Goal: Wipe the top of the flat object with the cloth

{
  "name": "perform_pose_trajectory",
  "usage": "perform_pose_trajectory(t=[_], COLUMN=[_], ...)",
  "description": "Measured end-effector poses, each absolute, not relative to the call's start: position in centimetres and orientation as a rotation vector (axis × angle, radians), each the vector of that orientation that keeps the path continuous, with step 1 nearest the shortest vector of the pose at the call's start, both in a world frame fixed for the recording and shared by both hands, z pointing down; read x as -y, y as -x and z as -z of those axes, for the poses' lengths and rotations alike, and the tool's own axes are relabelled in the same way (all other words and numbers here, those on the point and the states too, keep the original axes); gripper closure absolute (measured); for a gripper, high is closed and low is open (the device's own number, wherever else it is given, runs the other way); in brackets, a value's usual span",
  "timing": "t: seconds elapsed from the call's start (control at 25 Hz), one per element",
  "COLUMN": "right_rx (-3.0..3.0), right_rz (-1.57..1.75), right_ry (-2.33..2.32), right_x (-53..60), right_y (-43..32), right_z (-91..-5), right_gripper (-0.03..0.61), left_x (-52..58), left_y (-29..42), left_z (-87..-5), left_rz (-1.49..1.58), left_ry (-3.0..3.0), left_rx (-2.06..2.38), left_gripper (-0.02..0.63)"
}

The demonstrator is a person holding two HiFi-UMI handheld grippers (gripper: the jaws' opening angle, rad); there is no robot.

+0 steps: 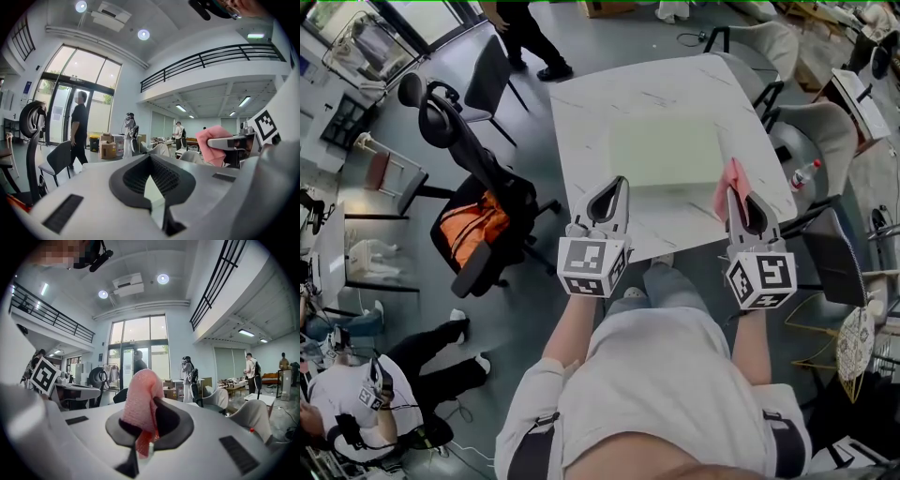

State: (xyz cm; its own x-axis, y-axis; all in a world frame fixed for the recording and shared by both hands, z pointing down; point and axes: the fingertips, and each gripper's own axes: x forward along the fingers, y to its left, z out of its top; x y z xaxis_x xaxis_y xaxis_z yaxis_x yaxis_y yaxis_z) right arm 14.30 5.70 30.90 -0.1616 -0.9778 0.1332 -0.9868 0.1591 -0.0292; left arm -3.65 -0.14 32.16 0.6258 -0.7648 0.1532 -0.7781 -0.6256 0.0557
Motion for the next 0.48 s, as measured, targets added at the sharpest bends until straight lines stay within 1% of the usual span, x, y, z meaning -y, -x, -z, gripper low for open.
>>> perform_pose_trajectory(t=[0.48], right_rx=[2.339], right_rz=[-0.159], right_ry=[-1.973], right_x=[-5.94], right_y=[-14.82], right_z=[-30.44], right_gripper=[0.555], left_x=[-0.06], left_y=[2.86], left_z=[-32.14], left_rz=[-0.159], left_ry=[-2.716], left_rx=[1.293], left_gripper=[0.603])
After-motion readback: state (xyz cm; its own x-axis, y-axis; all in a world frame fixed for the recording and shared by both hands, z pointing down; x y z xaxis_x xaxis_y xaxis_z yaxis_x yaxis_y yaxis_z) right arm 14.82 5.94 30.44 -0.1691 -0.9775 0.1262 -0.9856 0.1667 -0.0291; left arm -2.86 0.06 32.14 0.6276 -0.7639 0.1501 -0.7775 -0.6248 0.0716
